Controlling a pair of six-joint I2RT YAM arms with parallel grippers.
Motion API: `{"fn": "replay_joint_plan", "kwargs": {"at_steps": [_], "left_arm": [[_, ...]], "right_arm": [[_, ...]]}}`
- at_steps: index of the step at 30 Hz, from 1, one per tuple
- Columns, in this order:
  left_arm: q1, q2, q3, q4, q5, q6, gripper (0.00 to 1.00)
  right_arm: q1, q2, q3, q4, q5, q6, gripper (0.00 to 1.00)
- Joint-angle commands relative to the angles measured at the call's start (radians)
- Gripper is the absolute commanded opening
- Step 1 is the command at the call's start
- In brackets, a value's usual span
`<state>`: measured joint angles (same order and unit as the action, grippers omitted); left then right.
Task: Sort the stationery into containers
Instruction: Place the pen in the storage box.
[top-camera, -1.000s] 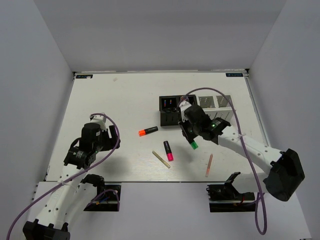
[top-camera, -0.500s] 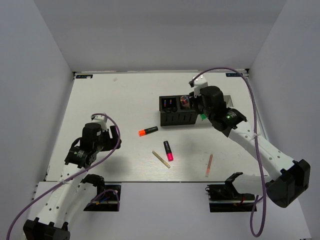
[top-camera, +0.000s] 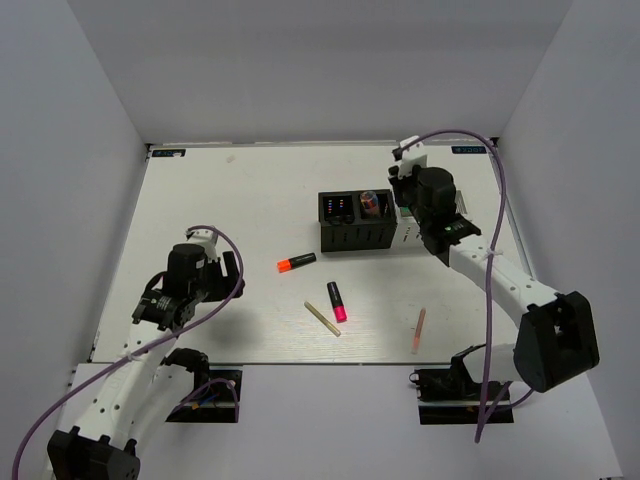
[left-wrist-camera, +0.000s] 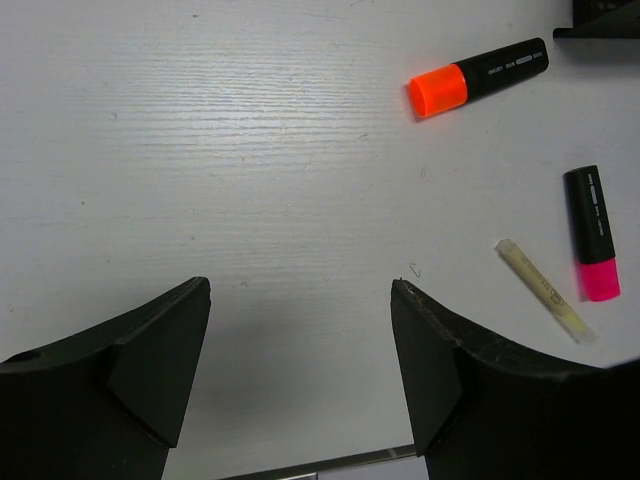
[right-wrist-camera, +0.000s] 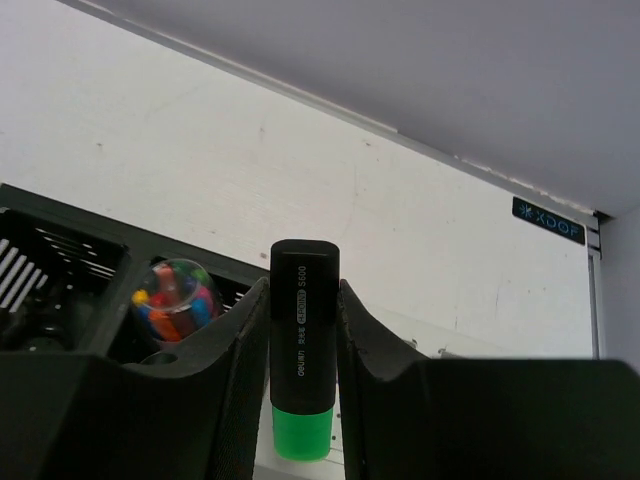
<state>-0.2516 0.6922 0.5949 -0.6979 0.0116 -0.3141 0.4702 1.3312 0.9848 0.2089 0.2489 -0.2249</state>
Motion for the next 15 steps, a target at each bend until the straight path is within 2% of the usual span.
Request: {"fn": "replay_joint_plan", "kwargs": {"at_steps": [1,5,8,15], "left_arm": [[0.003,0.003,-0.009,0.02,0.016,0.012,0.83],[0.003,0.018,-0.009,0.018,0.018,0.015,0.83],[0.003,0.027,-0.006,0.02,0.021,0.015,0.83],[0.005,0.029,-0.006,0.018,0.021,0.015,0.83]], "right_arm": [[-0.051,0.002,-0.052,0.205,-0.057,0.044,0.0],[-0.099,-0.004,-0.135,0.254,-0.12,0.088,0.0],[-0.123,-0.003,-0.195,0.359,-0.154,0.084,0.0],[-0.189,0.042,-0.222,0.421,-0.227,0.137,0.0]]}}
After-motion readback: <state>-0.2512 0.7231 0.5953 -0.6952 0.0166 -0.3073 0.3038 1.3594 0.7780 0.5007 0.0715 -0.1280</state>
